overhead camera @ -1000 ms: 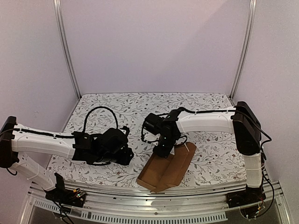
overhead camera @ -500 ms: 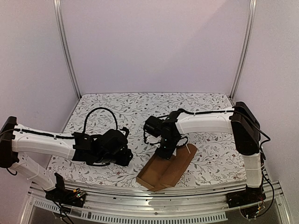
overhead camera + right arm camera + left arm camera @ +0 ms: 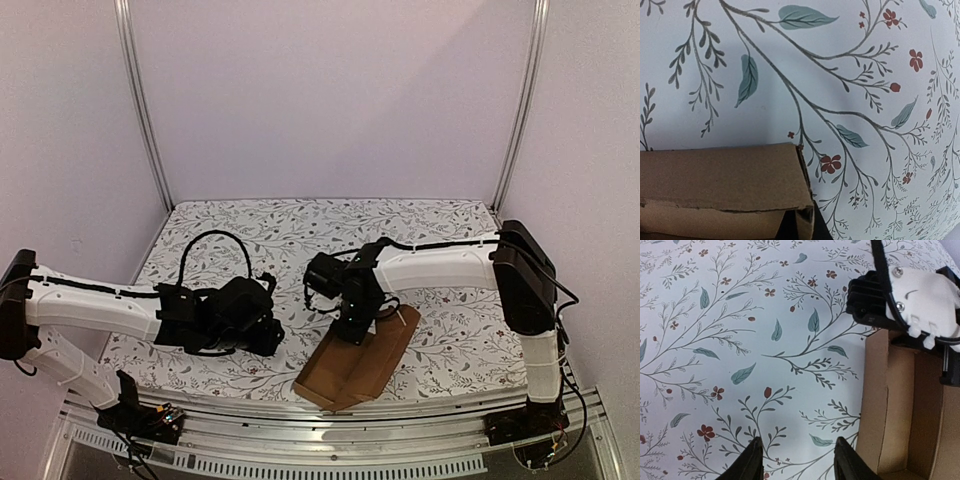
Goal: Fold the paper box
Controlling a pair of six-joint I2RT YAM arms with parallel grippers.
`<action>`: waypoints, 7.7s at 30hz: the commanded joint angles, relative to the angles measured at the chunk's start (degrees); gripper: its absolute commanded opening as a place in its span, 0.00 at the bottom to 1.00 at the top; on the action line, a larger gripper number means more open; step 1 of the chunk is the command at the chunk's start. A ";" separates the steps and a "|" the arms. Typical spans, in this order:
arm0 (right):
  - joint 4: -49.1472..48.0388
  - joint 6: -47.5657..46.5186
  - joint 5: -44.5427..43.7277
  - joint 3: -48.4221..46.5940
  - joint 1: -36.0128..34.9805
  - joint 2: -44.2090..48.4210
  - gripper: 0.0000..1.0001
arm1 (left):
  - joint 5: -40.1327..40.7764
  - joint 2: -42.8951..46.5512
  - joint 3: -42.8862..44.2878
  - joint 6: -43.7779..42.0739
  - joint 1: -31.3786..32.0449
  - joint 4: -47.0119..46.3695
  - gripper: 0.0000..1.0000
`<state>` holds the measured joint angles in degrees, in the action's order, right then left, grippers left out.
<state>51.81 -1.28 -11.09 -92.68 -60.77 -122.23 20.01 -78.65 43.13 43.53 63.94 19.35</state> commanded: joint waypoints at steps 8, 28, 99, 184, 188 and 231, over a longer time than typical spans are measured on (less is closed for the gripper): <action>-3.60 3.43 -8.55 3.77 -5.01 -3.68 0.00 | 0.56 0.69 -0.75 -0.79 -0.84 0.34 0.46; -2.99 5.32 -18.00 1.98 -8.47 -4.47 0.00 | 1.19 1.92 -1.21 -0.48 -0.91 0.86 0.46; -7.19 43.49 -5.47 39.61 -5.17 52.25 0.45 | -15.86 -19.76 12.58 -4.38 -1.53 -3.73 0.33; -31.01 39.95 -0.45 48.40 -6.44 45.84 0.22 | -13.85 -15.41 5.84 -2.24 -21.57 -19.34 0.07; -38.67 47.06 0.71 54.26 -10.55 47.67 0.12 | -16.83 -19.54 7.15 -3.51 -23.14 -23.56 0.00; -72.32 62.15 8.30 57.49 -12.06 23.26 0.00 | -26.94 -20.80 -4.48 -3.86 -23.51 -34.63 0.00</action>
<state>-19.77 60.29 0.56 -34.13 -73.65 -97.17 -5.91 -101.36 40.10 39.66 41.08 -15.44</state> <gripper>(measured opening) 0.005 0.003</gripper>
